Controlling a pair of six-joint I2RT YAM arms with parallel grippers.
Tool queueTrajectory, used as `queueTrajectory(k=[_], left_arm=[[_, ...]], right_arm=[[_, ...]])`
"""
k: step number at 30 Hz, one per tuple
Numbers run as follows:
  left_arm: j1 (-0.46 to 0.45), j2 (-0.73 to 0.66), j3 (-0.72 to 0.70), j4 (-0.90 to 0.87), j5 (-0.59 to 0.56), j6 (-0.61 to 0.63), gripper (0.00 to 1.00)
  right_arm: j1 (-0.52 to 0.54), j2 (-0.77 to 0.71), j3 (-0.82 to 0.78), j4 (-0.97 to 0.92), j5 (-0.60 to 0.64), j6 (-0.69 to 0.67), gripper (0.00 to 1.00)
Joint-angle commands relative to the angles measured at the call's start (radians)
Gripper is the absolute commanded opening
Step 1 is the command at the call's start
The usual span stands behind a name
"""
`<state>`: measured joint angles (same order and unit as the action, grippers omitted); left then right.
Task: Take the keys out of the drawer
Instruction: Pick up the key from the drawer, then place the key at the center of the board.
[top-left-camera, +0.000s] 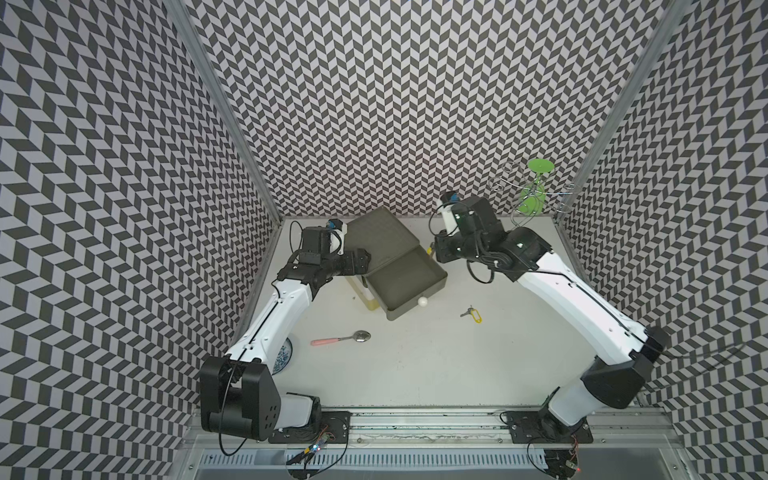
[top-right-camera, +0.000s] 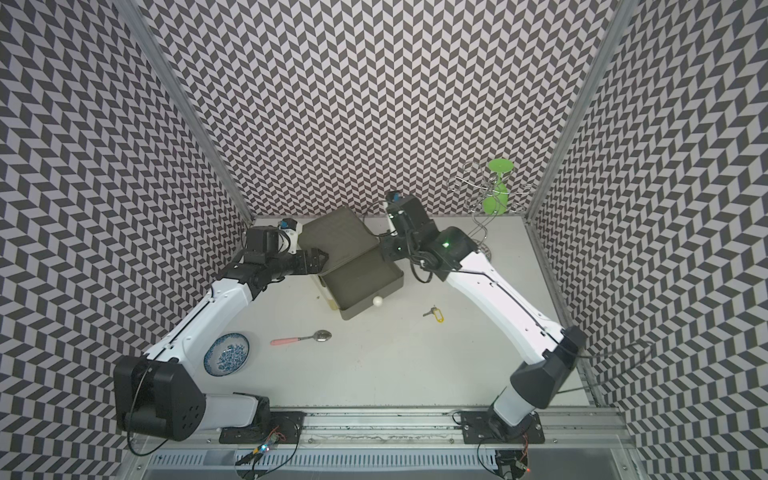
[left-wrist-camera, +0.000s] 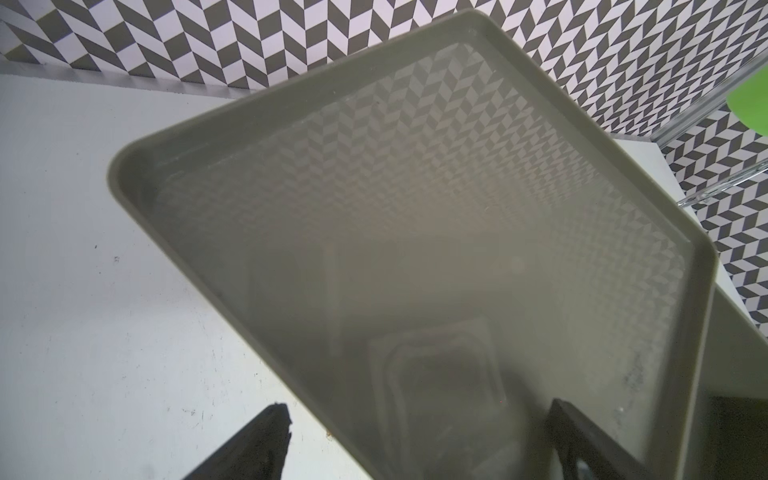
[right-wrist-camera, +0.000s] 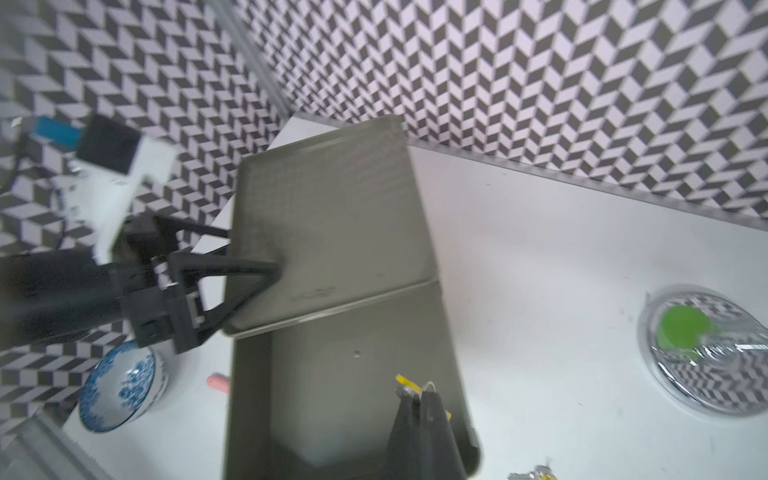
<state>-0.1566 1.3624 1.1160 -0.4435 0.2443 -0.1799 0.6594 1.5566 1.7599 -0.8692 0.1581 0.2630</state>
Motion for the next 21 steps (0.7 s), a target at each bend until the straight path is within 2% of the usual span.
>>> queueTrajectory(k=[1, 5, 9, 14, 21], left_arm=[[-0.001, 0.026, -0.001, -0.112, -0.034, 0.024, 1.00], [-0.001, 0.026, -0.001, -0.115, -0.037, 0.024, 1.00], [-0.002, 0.025, -0.006, -0.113, -0.032, 0.022, 1.00], [-0.001, 0.024, -0.009, -0.116, -0.028, 0.018, 1.00], [-0.002, 0.014, -0.017, -0.117, -0.025, 0.018, 1.00]], right_arm=[[-0.113, -0.086, -0.152, 0.050, -0.016, 0.010, 0.03], [-0.227, -0.155, -0.369, 0.131, -0.058, -0.001, 0.03], [-0.306, -0.158, -0.536, 0.218, -0.104, -0.008, 0.03], [-0.371, -0.078, -0.618, 0.252, -0.164, -0.019, 0.01], [-0.380, -0.048, -0.726, 0.333, -0.206, 0.006, 0.00]])
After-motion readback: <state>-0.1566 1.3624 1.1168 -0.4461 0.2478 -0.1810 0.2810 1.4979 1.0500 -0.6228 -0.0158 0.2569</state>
